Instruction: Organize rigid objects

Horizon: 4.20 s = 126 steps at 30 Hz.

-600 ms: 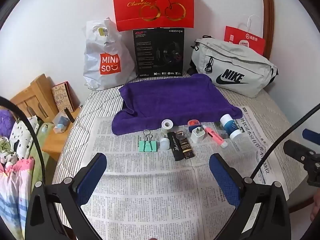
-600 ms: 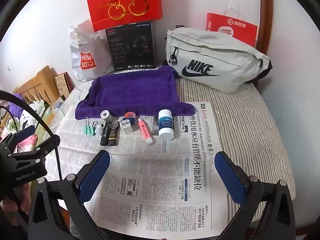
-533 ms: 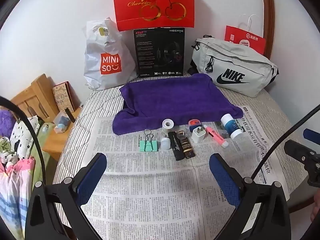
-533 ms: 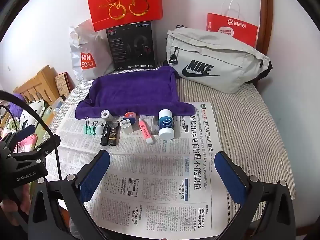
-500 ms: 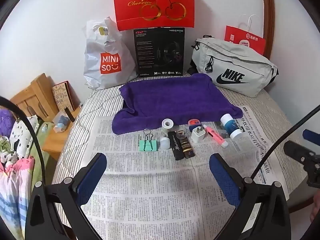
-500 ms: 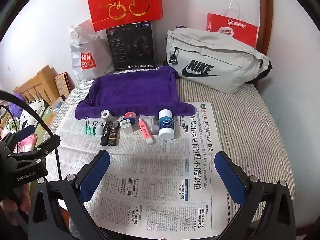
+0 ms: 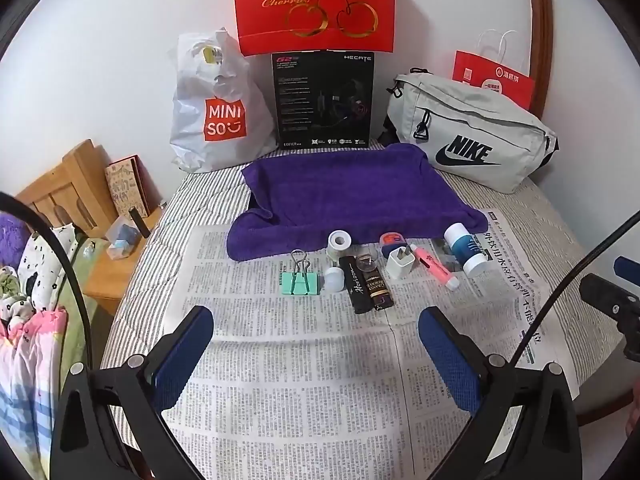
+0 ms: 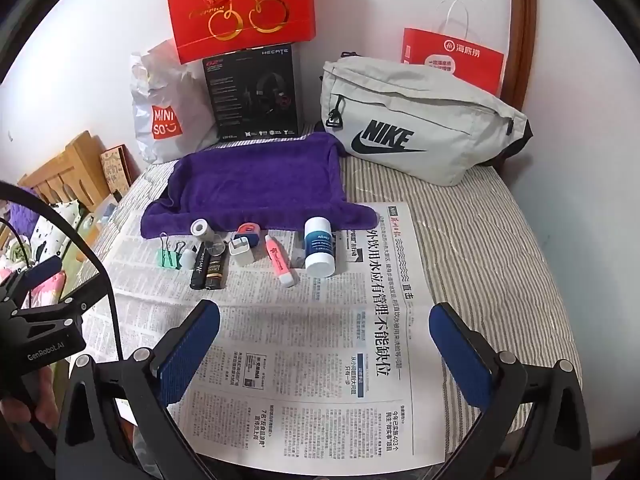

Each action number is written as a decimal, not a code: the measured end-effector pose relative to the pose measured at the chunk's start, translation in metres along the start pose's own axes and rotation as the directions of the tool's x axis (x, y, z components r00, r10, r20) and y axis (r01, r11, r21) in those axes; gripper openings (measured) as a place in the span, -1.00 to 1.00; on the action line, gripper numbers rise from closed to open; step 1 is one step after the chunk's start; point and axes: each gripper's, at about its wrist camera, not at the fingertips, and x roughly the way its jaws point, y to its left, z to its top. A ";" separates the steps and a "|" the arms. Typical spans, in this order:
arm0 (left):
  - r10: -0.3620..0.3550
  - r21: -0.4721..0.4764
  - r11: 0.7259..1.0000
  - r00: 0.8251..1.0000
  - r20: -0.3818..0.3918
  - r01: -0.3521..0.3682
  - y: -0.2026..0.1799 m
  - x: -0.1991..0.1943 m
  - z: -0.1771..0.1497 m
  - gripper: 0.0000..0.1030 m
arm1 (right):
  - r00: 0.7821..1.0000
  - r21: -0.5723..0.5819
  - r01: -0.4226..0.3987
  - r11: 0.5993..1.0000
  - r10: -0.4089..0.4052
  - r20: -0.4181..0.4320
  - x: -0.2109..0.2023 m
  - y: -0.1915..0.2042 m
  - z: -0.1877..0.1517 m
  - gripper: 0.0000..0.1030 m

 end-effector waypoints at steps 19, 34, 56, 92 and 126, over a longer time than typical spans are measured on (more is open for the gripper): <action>-0.010 -0.002 1.000 1.000 0.010 0.010 0.001 -0.002 -0.001 1.00 | 1.000 0.004 -0.007 1.000 0.007 0.013 -0.003 0.001 -0.003 1.00; -0.011 -0.001 1.000 1.000 0.010 0.011 0.001 -0.004 -0.002 1.00 | 1.000 0.010 -0.003 1.000 0.003 0.013 -0.003 -0.001 -0.004 1.00; -0.001 0.003 1.000 1.000 0.003 0.001 0.000 -0.005 0.000 1.00 | 1.000 0.008 0.000 1.000 0.000 0.021 -0.007 -0.004 -0.002 1.00; 0.000 0.006 1.000 1.000 0.004 0.000 -0.002 -0.006 0.002 1.00 | 1.000 0.002 0.003 1.000 -0.003 0.023 -0.011 -0.002 -0.003 1.00; 0.002 -0.061 0.998 0.990 -0.141 -0.010 0.040 0.143 -0.002 0.99 | 0.989 0.027 0.029 0.999 -0.025 -0.143 0.094 -0.016 -0.021 1.00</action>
